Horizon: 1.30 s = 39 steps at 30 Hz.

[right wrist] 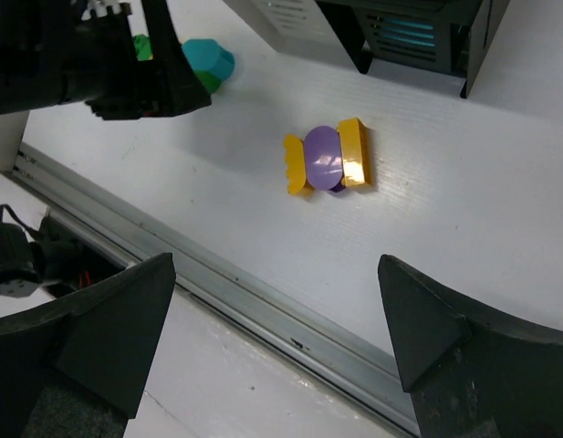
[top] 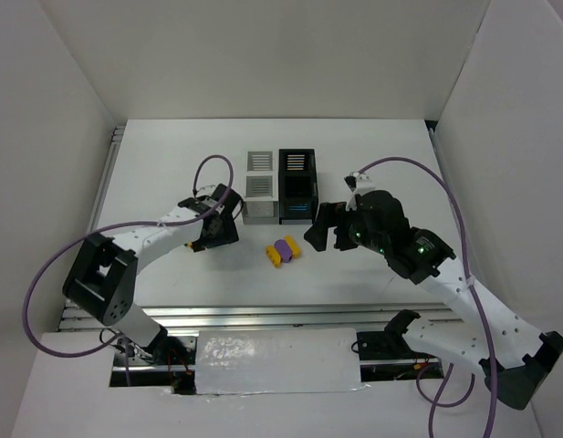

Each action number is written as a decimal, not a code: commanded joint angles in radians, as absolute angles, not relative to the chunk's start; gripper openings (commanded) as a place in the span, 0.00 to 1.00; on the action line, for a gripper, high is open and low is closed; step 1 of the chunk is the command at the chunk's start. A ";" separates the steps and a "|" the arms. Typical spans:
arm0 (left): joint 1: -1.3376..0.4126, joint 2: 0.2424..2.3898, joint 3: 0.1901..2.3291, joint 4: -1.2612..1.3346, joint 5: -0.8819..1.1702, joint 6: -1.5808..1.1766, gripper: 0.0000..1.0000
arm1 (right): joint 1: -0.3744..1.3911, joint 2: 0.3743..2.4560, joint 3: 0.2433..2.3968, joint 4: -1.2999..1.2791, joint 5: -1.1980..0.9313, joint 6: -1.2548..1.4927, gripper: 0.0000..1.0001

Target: Sort the legos into containers by color

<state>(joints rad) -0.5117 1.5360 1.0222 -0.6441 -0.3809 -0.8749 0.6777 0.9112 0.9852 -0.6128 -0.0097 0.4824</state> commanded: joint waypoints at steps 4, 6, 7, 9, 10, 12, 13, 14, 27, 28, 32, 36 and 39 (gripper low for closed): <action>-0.531 1.647 1.023 -0.545 -0.443 -0.922 0.82 | 0.690 0.857 0.943 -0.600 -0.087 0.463 1.00; -0.531 1.681 1.034 -0.535 -0.462 -0.919 0.81 | 0.692 0.861 0.939 -0.604 -0.101 0.454 1.00; -0.531 1.689 1.040 -0.538 -0.477 -0.922 0.81 | 0.692 0.862 0.937 -0.606 -0.103 0.446 1.00; -0.528 1.704 1.052 -0.554 -0.509 -0.927 0.81 | 0.693 0.864 0.940 -0.614 -0.104 0.439 1.00; -0.528 1.707 1.054 -0.551 -0.514 -0.911 0.82 | 0.693 0.862 0.945 -0.618 -0.107 0.436 1.00; -0.525 1.700 1.049 -0.535 -0.515 -0.890 0.83 | 0.692 0.859 0.943 -0.620 -0.107 0.431 1.00; -0.522 1.695 1.040 -0.523 -0.511 -0.853 0.83 | 0.692 0.858 0.942 -0.617 -0.109 0.431 1.00; -0.522 1.692 1.035 -0.493 -0.506 -0.835 0.83 | 0.692 0.856 0.939 -0.614 -0.112 0.431 1.00; -0.476 1.709 0.977 -0.341 -0.471 -0.744 0.85 | 0.692 0.873 0.956 -0.601 -0.153 0.429 1.00; -0.469 1.706 0.970 -0.328 -0.459 -0.741 0.85 | 0.693 0.874 0.954 -0.601 -0.155 0.430 1.00; -0.463 1.712 0.936 -0.276 -0.433 -0.710 0.87 | 0.692 0.887 0.948 -0.592 -0.164 0.431 1.00; -0.463 1.710 0.917 -0.241 -0.416 -0.698 0.83 | 0.692 0.896 0.943 -0.581 -0.178 0.434 1.00; -0.463 1.695 0.902 -0.227 -0.399 -0.699 0.69 | 0.692 0.903 0.948 -0.583 -0.175 0.434 1.00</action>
